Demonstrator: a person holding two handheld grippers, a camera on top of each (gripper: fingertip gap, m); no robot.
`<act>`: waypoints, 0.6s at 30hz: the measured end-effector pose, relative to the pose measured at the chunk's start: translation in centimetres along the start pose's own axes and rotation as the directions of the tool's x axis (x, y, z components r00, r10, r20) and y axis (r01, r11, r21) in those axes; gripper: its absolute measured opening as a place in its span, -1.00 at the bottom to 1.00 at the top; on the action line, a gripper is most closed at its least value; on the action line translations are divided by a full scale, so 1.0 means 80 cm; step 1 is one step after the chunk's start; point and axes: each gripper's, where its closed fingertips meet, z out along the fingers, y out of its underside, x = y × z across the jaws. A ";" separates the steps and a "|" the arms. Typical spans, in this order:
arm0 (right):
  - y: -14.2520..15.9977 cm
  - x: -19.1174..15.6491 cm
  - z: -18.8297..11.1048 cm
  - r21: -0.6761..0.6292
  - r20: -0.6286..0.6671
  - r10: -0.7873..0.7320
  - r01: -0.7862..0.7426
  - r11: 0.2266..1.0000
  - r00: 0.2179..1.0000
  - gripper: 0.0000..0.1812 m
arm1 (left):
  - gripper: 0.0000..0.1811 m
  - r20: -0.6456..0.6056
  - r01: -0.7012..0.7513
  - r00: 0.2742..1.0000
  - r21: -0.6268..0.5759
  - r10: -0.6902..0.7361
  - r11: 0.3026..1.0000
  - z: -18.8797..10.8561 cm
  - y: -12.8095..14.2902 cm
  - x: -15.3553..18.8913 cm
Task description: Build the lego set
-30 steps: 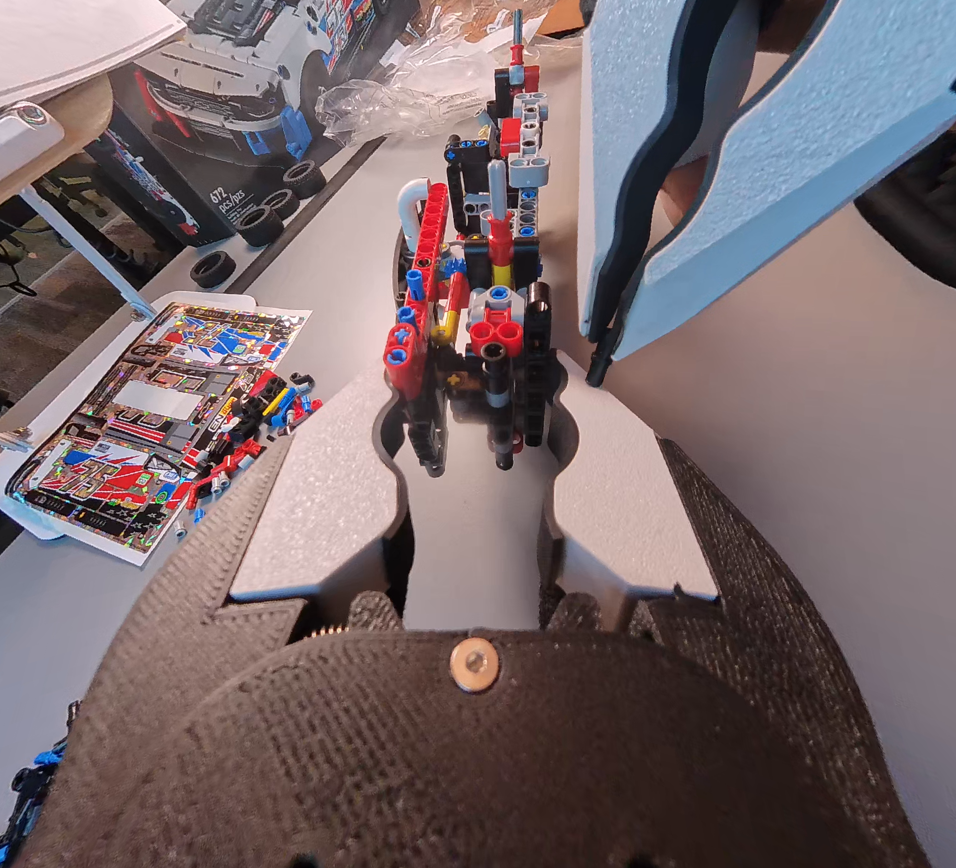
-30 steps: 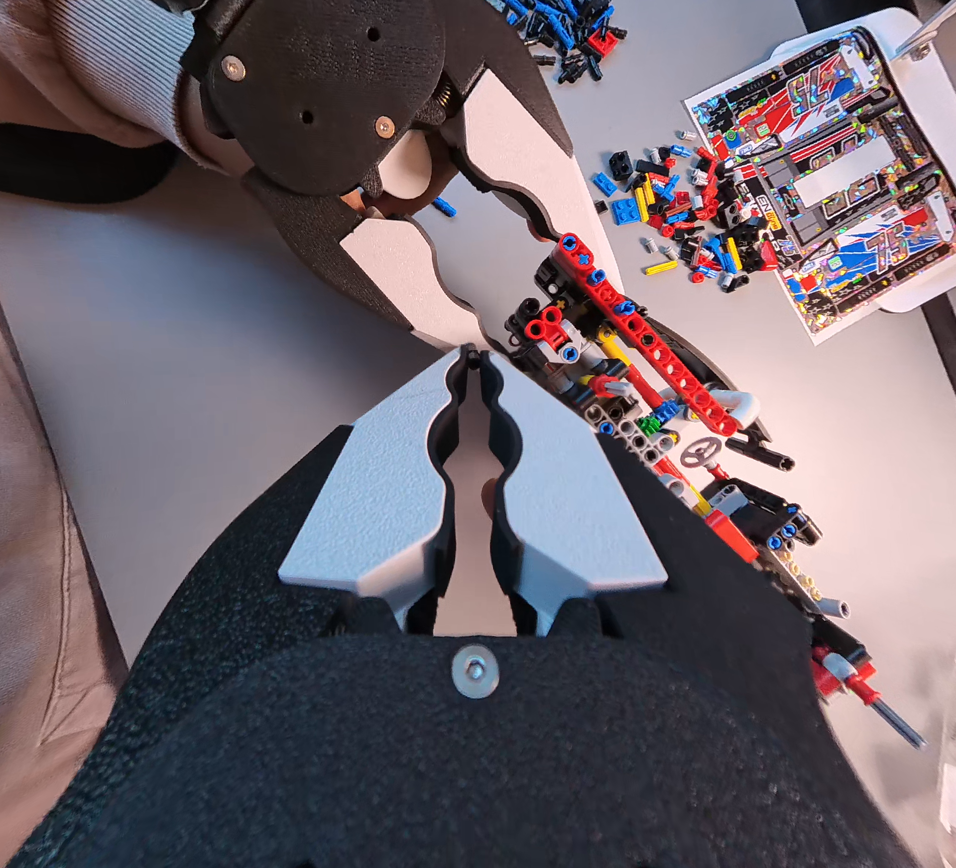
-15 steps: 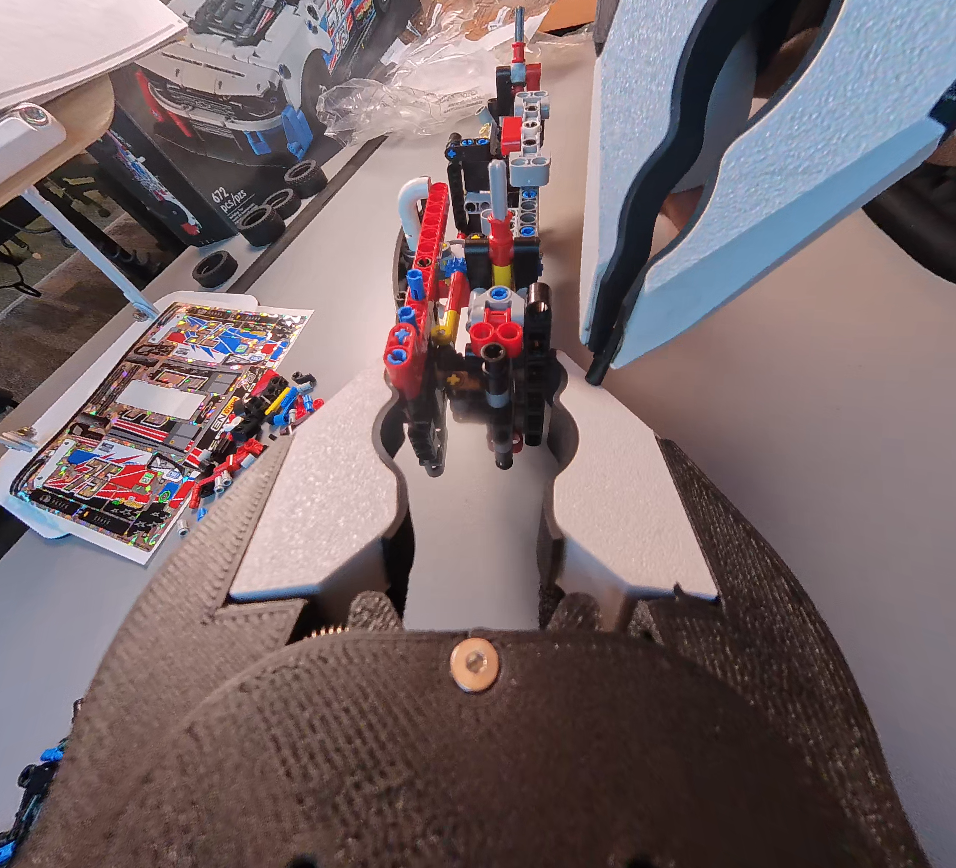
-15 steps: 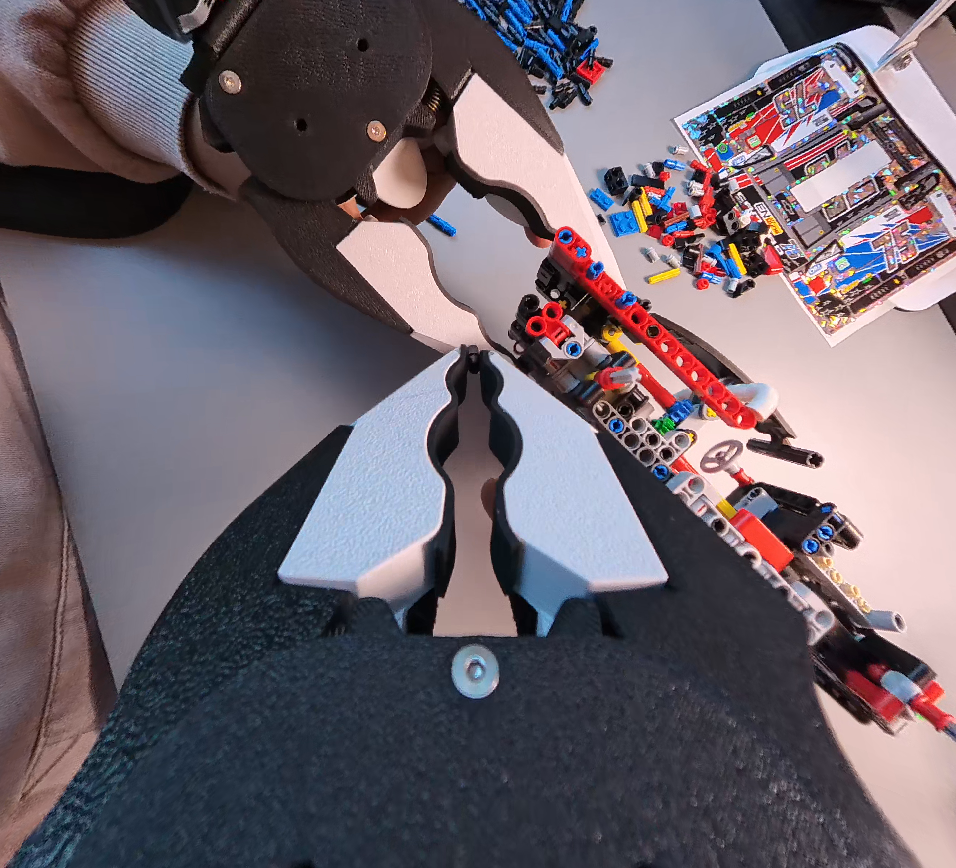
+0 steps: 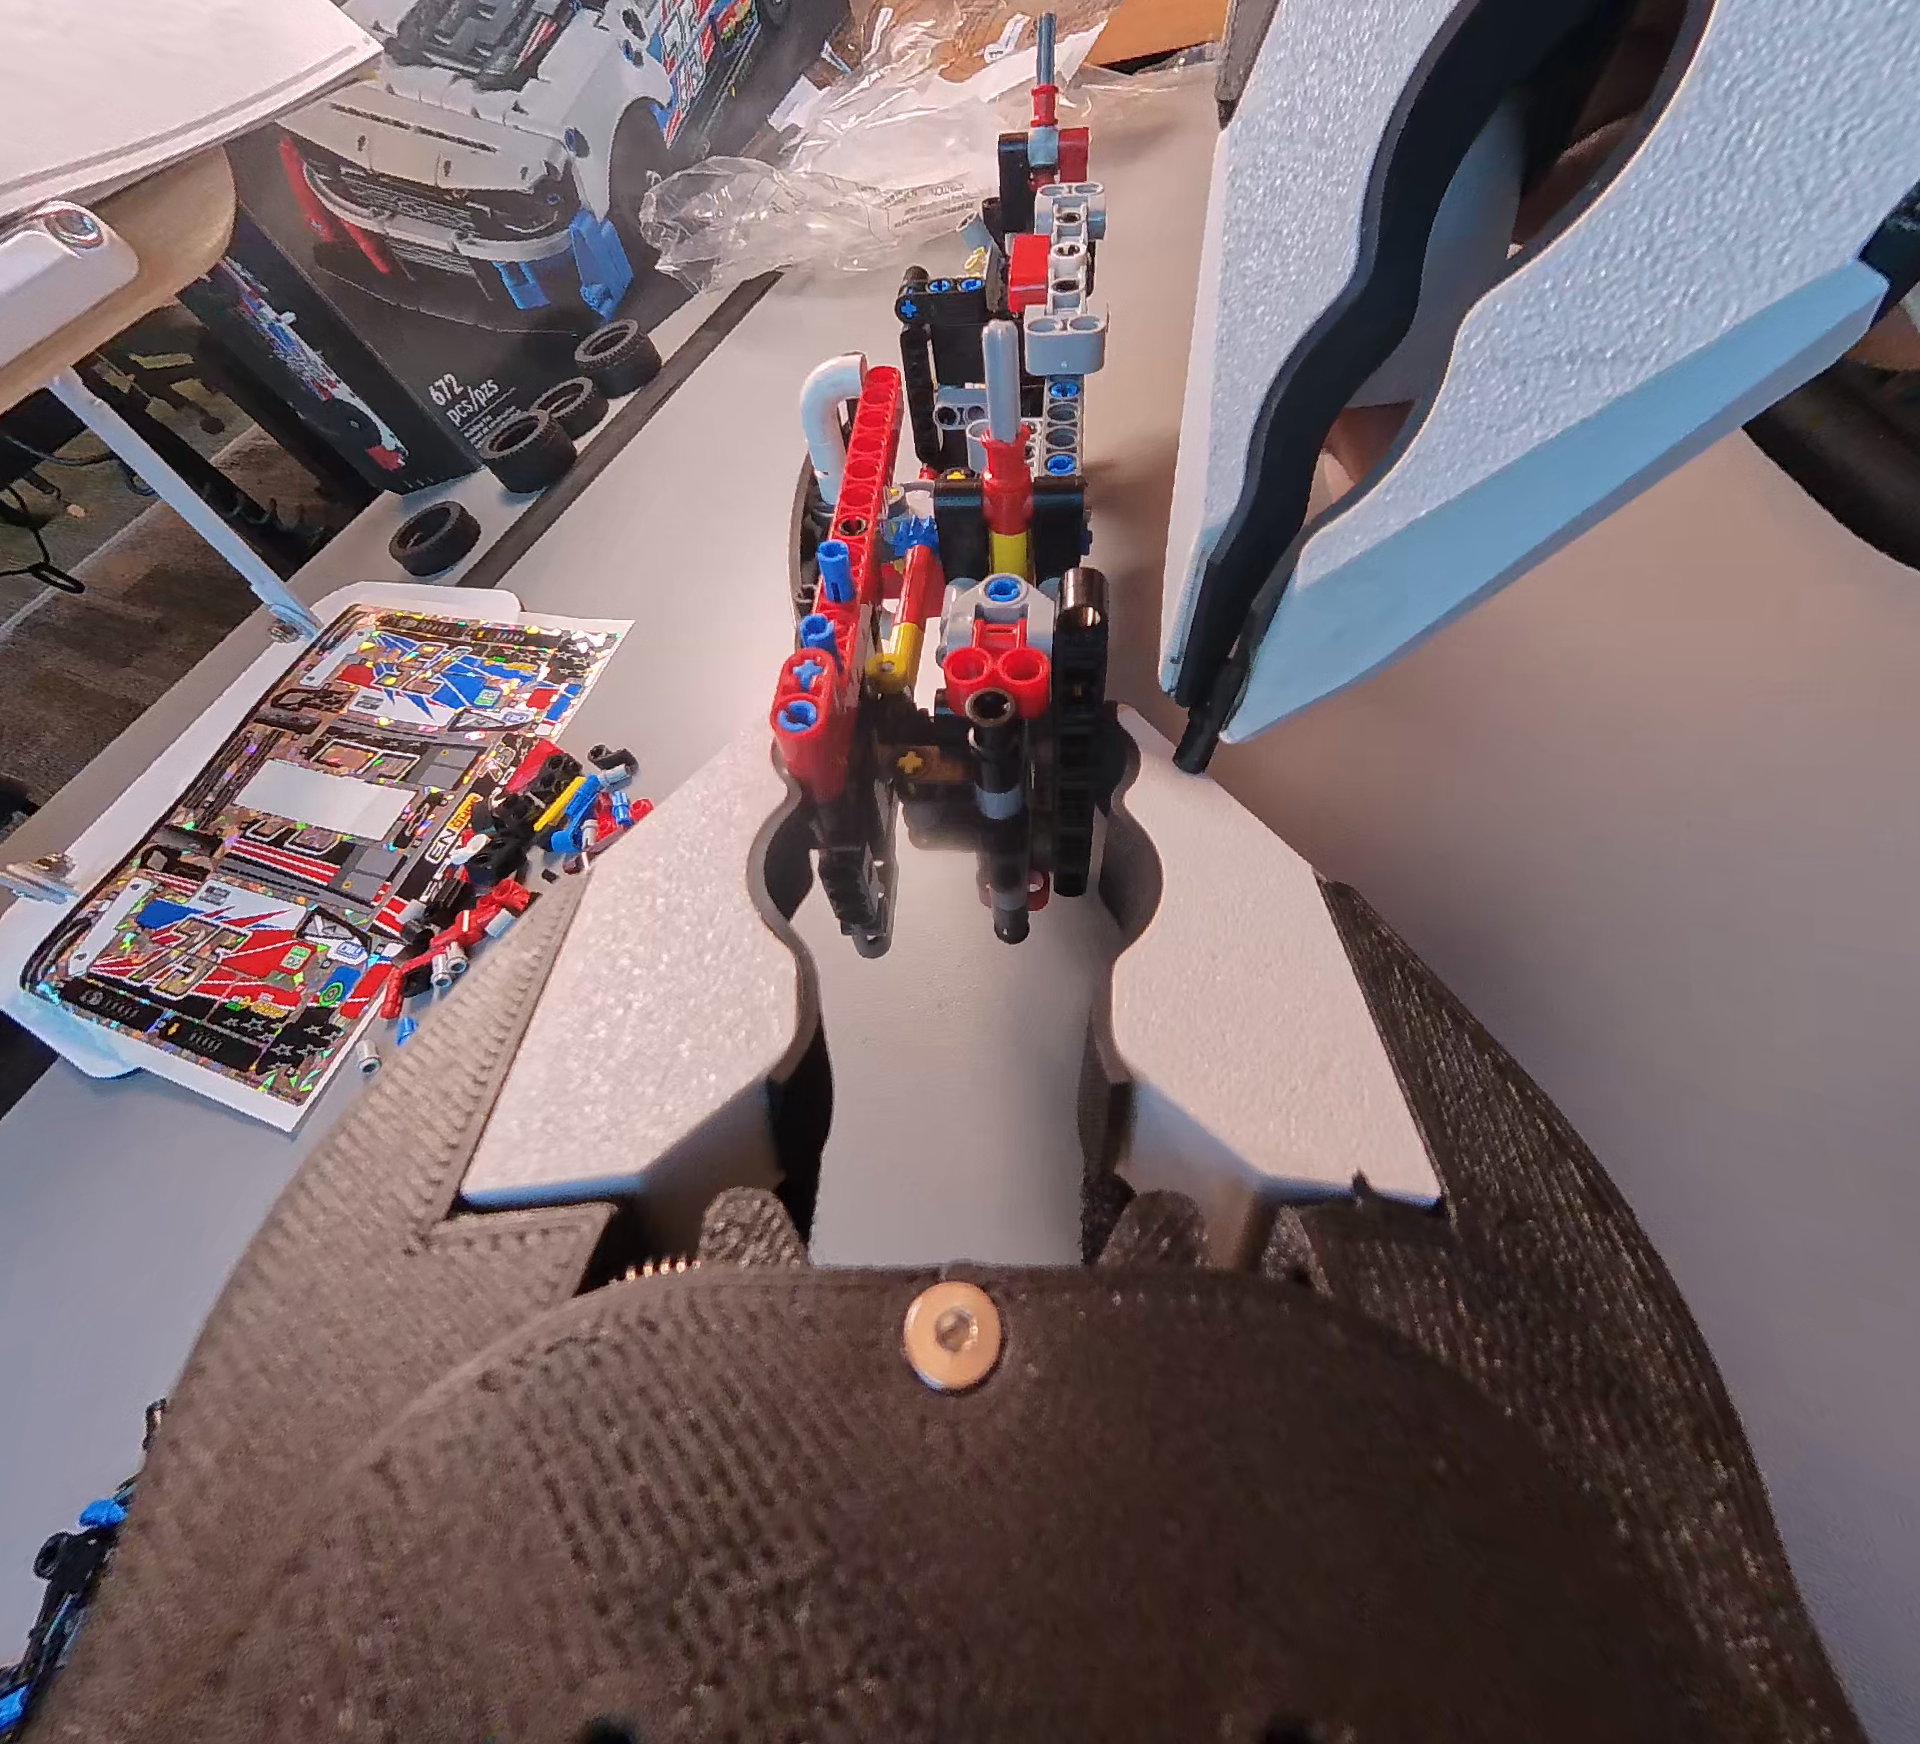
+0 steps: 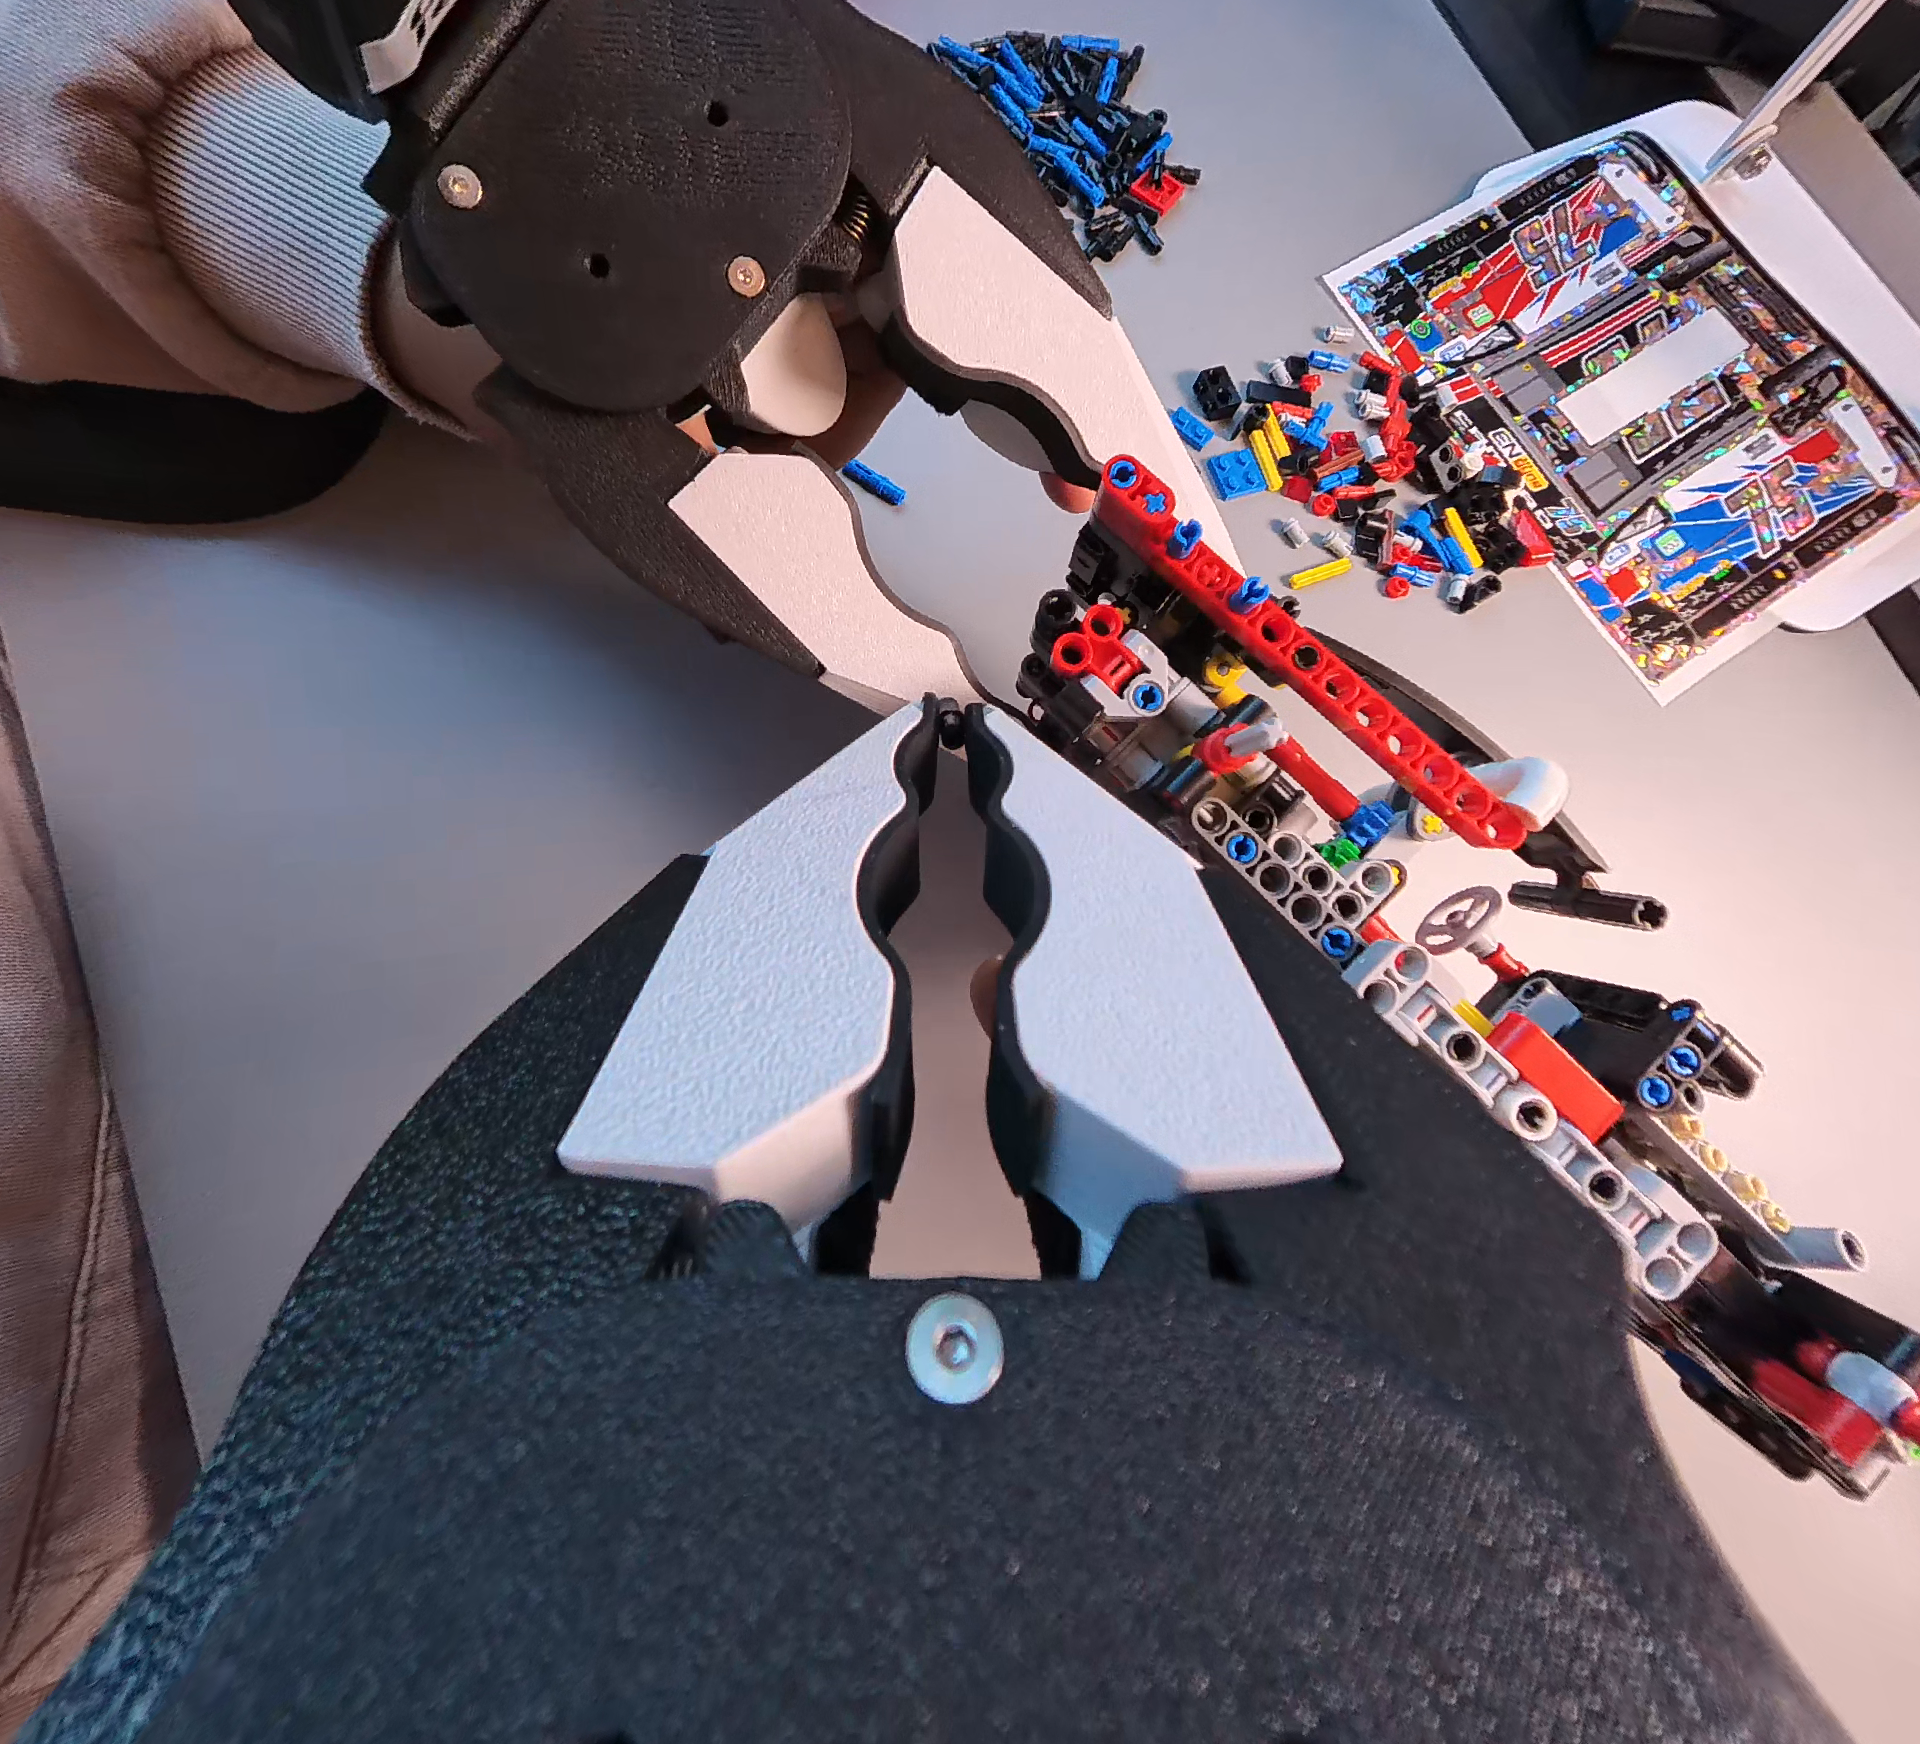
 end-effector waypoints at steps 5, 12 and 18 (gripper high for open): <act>0.000 0.000 0.001 0.008 -0.001 0.001 -0.001 1.000 1.000 -0.97 | -0.43 0.002 -0.005 1.000 0.000 0.005 1.000 0.000 0.000 0.000; 0.002 0.001 0.000 -0.010 -0.002 -0.004 0.004 1.000 1.000 -0.98 | -0.42 0.000 0.001 1.000 0.002 -0.001 1.000 0.000 0.000 0.000; -0.038 0.027 -0.025 -0.080 -0.059 -0.063 0.059 0.995 0.996 -0.98 | -0.42 -0.001 0.006 1.000 0.009 -0.006 1.000 0.000 0.000 0.000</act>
